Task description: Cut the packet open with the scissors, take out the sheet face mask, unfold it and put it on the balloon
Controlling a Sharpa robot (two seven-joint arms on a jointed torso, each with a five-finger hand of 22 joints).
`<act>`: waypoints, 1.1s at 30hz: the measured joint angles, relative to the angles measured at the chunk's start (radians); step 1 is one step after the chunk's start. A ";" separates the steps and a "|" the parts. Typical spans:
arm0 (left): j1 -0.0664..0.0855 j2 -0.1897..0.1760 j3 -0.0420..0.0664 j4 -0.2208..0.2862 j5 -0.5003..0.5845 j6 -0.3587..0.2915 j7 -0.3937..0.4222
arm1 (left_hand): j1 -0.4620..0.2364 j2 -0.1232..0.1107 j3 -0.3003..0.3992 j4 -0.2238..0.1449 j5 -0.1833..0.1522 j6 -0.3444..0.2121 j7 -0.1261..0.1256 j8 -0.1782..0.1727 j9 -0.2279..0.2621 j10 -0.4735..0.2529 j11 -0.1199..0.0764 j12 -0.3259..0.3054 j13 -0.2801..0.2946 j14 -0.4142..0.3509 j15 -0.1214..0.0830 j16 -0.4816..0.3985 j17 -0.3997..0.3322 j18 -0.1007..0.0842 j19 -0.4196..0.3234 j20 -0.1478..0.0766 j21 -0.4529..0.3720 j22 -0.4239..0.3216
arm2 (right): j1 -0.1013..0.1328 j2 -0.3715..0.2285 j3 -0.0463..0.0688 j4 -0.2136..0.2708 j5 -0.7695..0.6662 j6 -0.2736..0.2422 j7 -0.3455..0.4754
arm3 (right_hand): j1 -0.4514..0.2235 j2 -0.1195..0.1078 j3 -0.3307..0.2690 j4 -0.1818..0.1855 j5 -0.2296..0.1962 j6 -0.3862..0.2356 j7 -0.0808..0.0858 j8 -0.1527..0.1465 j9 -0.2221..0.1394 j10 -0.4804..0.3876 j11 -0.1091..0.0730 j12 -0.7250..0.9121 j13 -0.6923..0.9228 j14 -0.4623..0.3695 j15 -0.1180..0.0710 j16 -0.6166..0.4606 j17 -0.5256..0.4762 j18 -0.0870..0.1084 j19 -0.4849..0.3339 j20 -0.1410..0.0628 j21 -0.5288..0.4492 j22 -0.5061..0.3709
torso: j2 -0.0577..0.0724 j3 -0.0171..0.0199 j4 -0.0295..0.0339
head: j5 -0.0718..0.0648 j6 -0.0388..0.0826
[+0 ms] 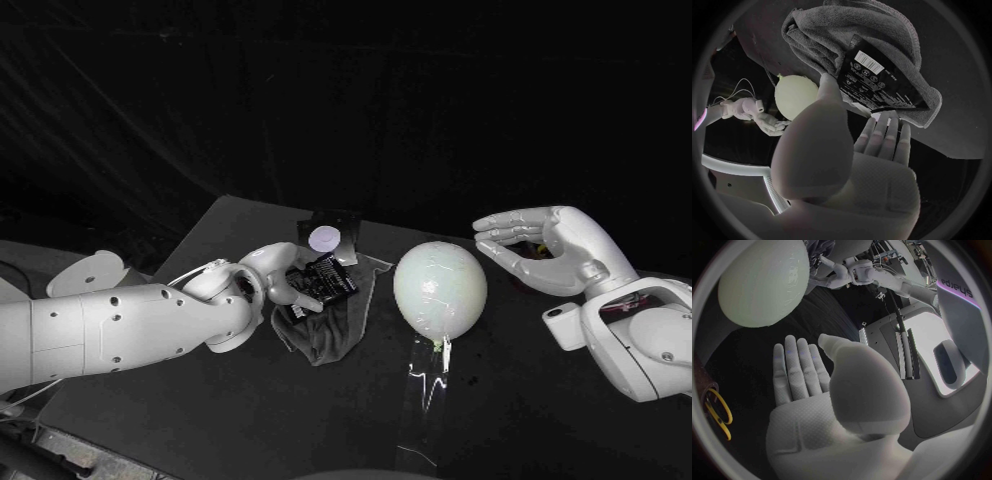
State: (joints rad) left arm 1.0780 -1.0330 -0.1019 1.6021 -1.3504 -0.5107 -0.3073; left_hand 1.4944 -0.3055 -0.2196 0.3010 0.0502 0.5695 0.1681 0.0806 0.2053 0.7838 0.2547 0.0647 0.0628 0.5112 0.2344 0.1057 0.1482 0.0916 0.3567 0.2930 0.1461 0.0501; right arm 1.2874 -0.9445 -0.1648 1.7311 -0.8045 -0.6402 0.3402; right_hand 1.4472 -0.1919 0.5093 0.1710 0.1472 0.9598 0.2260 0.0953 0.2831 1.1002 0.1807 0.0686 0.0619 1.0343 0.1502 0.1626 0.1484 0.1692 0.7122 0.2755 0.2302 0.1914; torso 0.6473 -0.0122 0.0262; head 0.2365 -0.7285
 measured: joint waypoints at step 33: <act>-0.068 0.097 0.004 -0.062 -0.105 -0.045 -0.078 | 0.043 -0.008 0.094 0.004 -0.004 -0.091 -0.010 -0.019 -0.024 -0.416 -0.102 -0.027 -0.026 -0.204 -0.065 -0.066 -0.056 -0.016 -0.064 -0.002 -0.031 -0.005 | 0.000 -0.002 0.000 0.001 0.005 0.002 -0.006 | -0.005 -0.005 0.000 0.000 0.000 0.001 -0.002 0.000 0.000 0.000 0.000 0.000 0.000 0.000 0.000 0.000 0.000 0.007 0.000 0.000 0.000 -0.001 | -0.001 -0.0008 0.0008 | -0.002 -0.003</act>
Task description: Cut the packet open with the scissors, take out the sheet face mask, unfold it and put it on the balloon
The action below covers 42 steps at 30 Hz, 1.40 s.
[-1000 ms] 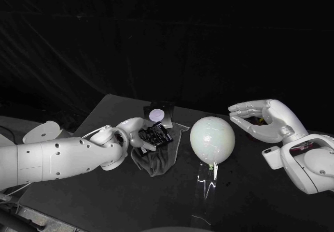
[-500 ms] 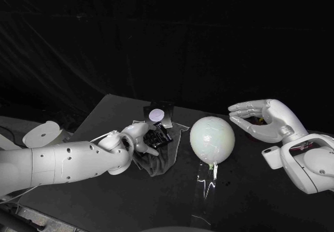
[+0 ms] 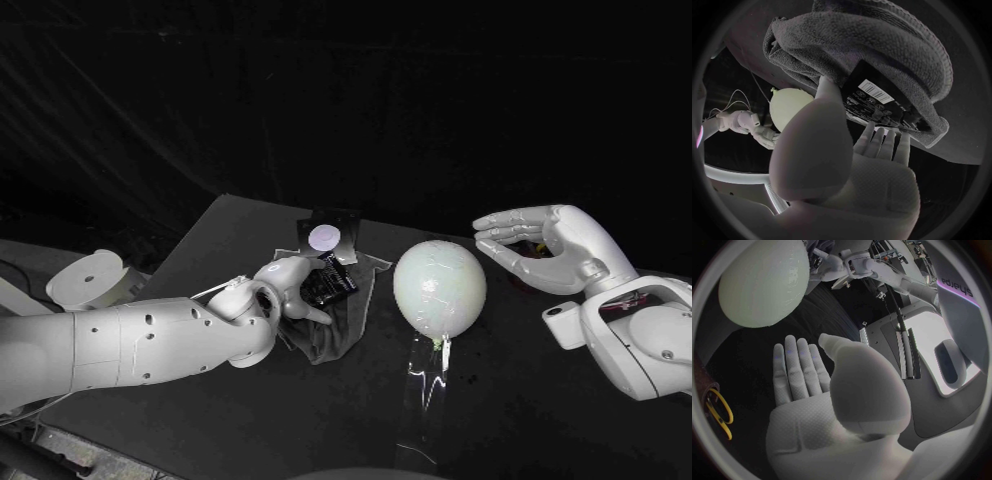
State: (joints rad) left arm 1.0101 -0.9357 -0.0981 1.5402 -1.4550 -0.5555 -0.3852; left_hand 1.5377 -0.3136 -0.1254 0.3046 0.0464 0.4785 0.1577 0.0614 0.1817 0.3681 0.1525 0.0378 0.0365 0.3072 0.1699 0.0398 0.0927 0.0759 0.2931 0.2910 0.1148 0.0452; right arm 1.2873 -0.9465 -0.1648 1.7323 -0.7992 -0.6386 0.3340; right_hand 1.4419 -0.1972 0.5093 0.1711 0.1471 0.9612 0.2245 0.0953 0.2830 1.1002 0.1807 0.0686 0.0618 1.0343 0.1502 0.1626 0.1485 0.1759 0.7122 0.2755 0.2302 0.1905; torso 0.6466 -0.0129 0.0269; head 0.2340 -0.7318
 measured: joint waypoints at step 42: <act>0.001 -0.010 0.009 0.001 -0.016 -0.042 0.045 | 0.061 0.064 0.145 -0.005 0.007 0.279 0.035 0.095 0.086 0.497 0.072 0.037 0.029 0.482 0.025 0.126 0.096 0.050 0.318 -0.004 0.132 0.027 | 0.000 -0.006 0.000 0.003 0.001 0.006 -0.007 | 0.000 0.000 0.000 0.000 0.004 0.002 -0.002 0.000 0.000 0.004 -0.004 0.000 0.000 0.000 0.000 0.000 0.000 -0.006 0.000 0.000 -0.004 -0.002 | 0.000 -0.0004 -0.0001 | -0.005 0.001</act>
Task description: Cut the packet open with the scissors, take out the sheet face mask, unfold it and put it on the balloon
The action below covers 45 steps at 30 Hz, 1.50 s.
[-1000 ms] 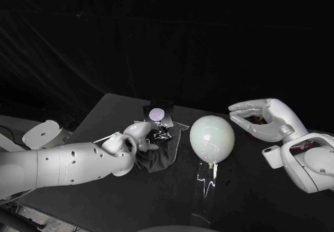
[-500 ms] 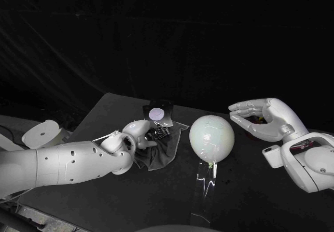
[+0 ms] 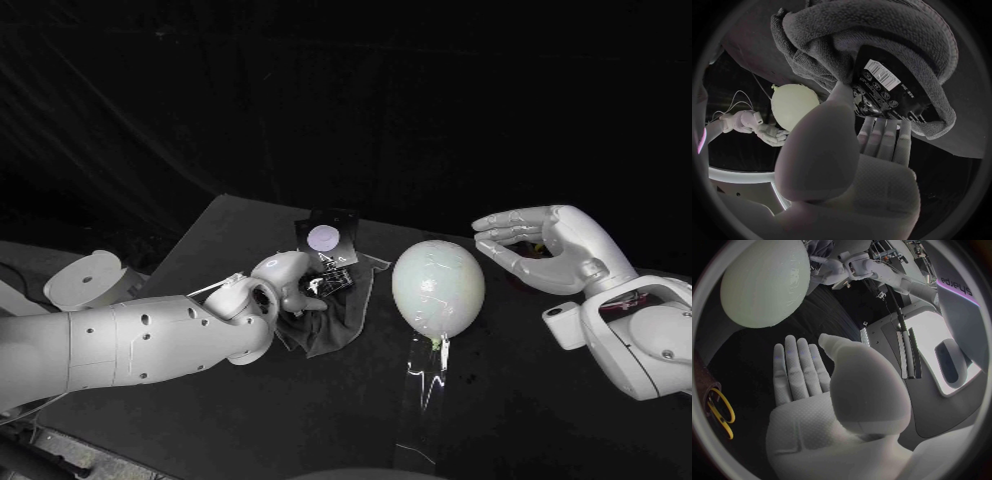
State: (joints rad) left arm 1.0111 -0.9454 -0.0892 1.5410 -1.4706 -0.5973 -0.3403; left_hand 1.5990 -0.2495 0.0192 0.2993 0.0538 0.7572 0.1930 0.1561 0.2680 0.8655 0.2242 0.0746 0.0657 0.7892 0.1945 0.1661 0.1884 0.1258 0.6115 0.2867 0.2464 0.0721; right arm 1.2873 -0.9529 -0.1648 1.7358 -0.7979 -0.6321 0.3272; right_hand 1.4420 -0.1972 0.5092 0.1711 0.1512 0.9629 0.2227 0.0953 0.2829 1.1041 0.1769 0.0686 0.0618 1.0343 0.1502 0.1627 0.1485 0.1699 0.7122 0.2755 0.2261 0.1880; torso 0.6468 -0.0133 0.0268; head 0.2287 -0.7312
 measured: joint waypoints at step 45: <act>0.009 -0.022 0.019 -0.044 0.278 0.003 0.169 | 0.011 0.055 0.185 -0.008 -0.001 0.224 -0.004 0.073 0.002 0.261 -0.078 -0.005 -0.002 0.203 -0.075 0.039 0.018 0.023 0.124 -0.092 0.028 0.000 | -0.002 -0.002 0.000 -0.001 0.000 0.001 -0.001 | 0.000 0.000 0.003 -0.003 0.000 -0.002 0.002 0.000 0.000 0.000 0.000 0.000 0.000 0.000 0.000 0.000 0.000 0.007 0.000 0.000 0.000 -0.002 | 0.000 0.0003 -0.0003 | 0.002 0.000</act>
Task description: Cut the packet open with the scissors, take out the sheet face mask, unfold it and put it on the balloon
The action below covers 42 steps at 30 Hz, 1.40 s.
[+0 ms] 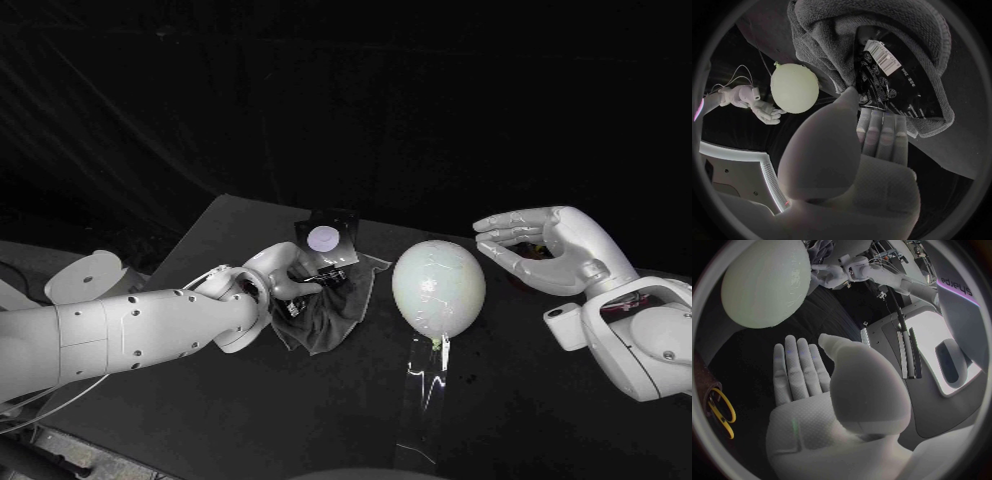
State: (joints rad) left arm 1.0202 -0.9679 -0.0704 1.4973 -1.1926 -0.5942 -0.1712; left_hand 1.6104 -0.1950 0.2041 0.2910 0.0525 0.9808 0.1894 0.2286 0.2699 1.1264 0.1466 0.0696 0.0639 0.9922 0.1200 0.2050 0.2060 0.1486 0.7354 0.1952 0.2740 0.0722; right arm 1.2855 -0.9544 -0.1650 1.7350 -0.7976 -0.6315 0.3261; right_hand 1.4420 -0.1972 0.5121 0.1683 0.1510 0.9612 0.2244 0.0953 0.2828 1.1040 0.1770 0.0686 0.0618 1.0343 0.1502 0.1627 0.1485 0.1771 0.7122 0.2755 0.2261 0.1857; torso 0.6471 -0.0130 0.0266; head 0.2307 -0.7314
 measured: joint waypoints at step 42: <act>-0.006 -0.010 -0.004 0.016 0.000 -0.002 0.051 | 0.016 -0.055 -0.349 0.007 0.000 -0.121 -0.002 -0.082 -0.046 -0.198 0.068 -0.009 -0.003 -0.155 0.075 -0.124 -0.040 -0.016 -0.099 0.097 0.006 0.003 | -0.001 -0.003 0.000 0.001 0.002 0.001 0.001 | 0.000 0.000 0.003 -0.003 0.000 0.002 -0.002 0.000 0.000 0.000 0.000 0.000 0.000 0.000 0.000 -0.004 0.000 -0.007 0.000 0.000 0.000 -0.001 | 0.000 0.0006 0.0007 | 0.000 -0.006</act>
State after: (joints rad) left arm 1.0146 -0.9779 -0.0746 1.5128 -1.1921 -0.5966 -0.1202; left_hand 1.6261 -0.2499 -0.1454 0.2981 0.0525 0.8601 0.1875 0.1463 0.2239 0.9285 0.2145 0.0610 0.0605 0.8367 0.1946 0.0807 0.1663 0.1329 0.6364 0.2925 0.2800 0.0747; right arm 1.2850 -0.9571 -0.1650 1.7362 -0.7956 -0.6309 0.3269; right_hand 1.4420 -0.1972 0.5149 0.1654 0.1510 0.9628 0.2227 0.0953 0.2827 1.1039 0.1770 0.0686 0.0618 1.0343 0.1502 0.1586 0.1485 0.1697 0.7122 0.2755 0.2261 0.1846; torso 0.6469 -0.0125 0.0272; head 0.2312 -0.7372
